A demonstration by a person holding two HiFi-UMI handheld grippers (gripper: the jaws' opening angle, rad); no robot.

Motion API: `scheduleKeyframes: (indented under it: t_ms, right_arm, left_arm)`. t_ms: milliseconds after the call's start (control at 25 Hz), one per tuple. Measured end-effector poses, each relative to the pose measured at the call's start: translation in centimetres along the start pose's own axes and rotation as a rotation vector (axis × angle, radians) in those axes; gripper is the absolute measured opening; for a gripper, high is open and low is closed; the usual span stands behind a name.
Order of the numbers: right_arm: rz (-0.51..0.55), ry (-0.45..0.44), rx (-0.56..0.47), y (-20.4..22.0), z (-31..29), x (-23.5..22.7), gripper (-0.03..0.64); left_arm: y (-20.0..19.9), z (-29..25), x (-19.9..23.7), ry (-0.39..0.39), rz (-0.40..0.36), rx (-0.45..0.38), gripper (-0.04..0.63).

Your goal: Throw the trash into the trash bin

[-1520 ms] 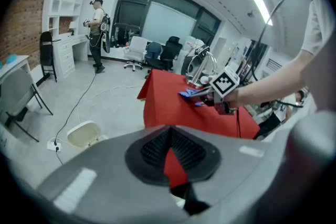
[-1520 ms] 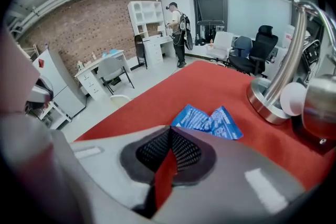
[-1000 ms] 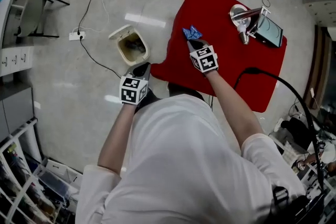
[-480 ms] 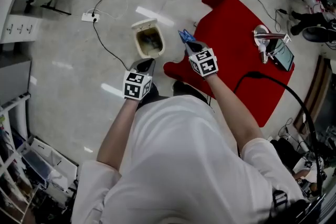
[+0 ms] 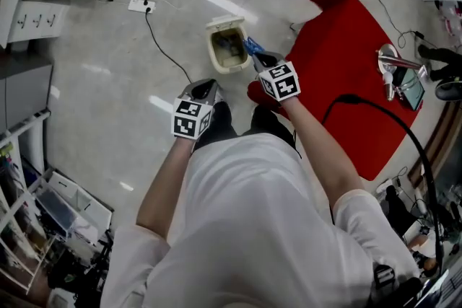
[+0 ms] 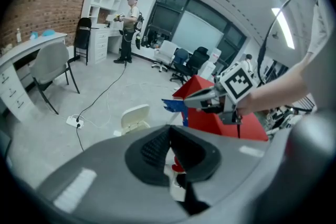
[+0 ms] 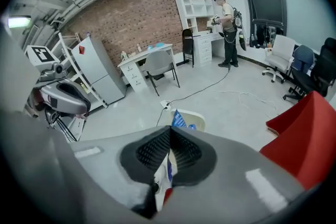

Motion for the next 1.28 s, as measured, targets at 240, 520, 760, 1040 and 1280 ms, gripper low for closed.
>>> scheduleKeyframes:
  t_ms: [240,520,760,1040,1280]
  right_arm:
    - [-0.092,-0.015,0.013,1.5,-3.8,-0.4,-0.002]
    - [-0.257,-0.046,-0.027,4.4,-9.6,-2.5,0.000]
    - [-0.261,-0.027,0.028,6.5,-15.4,-4.4,0.000]
    - [-0.301,0.008,0.068,8.6,-21.7,-6.5,0.000]
    - [-0.328,0.015,0.059,11.2,-26.4,-7.7,0.000]
  left_arm:
    - [2.3,-2.5,2.9,0.000,0.036,0.022,0.005]
    - [5.5,-7.0,5.5,-0.013,0.065,0.023,0.005]
    - [8.3,-10.6,8.2,-0.041,0.130,0.030,0.005]
    - [11.2,-14.5,9.9,-0.021,0.130,0.041,0.004]
    - [14.1,-18.5,11.6,-0.018,0.122,0.057,0.005]
Point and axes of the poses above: the fingertips, and each gripper's own axes: z backward along the fingers, x to its left, y out of its underside, the point moved 7 cm from there along z, backward along the fingers, and after that the axes turned 10 degrees about -z, right-handed, at the moved point
